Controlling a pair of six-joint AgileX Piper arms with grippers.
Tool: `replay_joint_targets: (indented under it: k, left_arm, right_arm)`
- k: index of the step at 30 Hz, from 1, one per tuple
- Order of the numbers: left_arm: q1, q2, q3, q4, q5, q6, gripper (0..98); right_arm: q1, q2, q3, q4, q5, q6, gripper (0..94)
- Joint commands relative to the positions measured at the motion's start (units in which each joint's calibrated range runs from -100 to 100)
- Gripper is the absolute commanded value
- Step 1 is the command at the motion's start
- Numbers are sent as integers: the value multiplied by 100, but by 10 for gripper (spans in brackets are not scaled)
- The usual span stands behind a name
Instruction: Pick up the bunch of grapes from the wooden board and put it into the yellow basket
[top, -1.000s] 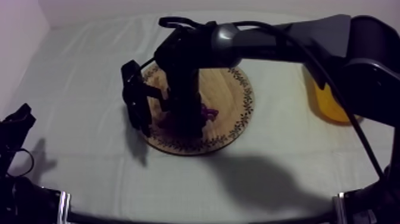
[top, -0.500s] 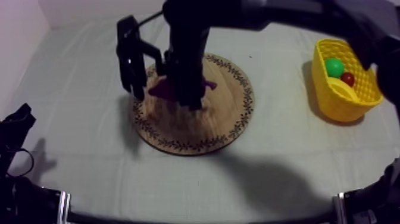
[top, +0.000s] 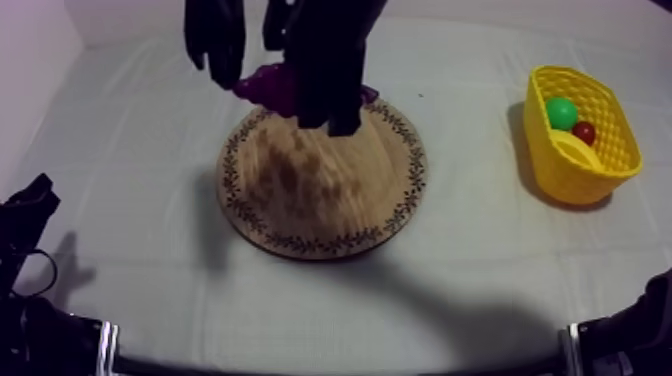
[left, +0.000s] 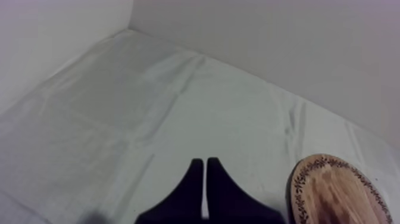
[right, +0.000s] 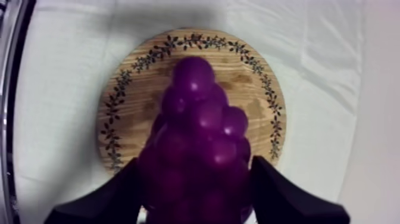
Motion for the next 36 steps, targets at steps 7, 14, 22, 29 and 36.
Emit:
replay_joint_targets:
  k: [7, 14, 22, 29, 36]
  left_arm:
    - [-1, 3, 4, 1, 3, 1, 0]
    - [-1, 3, 4, 1, 3, 1, 0]
    - [-1, 3, 4, 1, 3, 1, 0]
    - [-1, 3, 4, 1, 3, 1, 0]
    - [-1, 3, 4, 1, 3, 1, 0]
  right_arm:
    - [313, -548, 461, 96, 24, -393, 352]
    - [978, -964, 1002, 284, -46, -732, 361]
    - [1886, -1440, 1792, 383, -75, -990, 359]
    - [2676, -1903, 2370, 410, -74, -1100, 360]
    - [3393, -2258, 3004, 455, -38, -1172, 356]
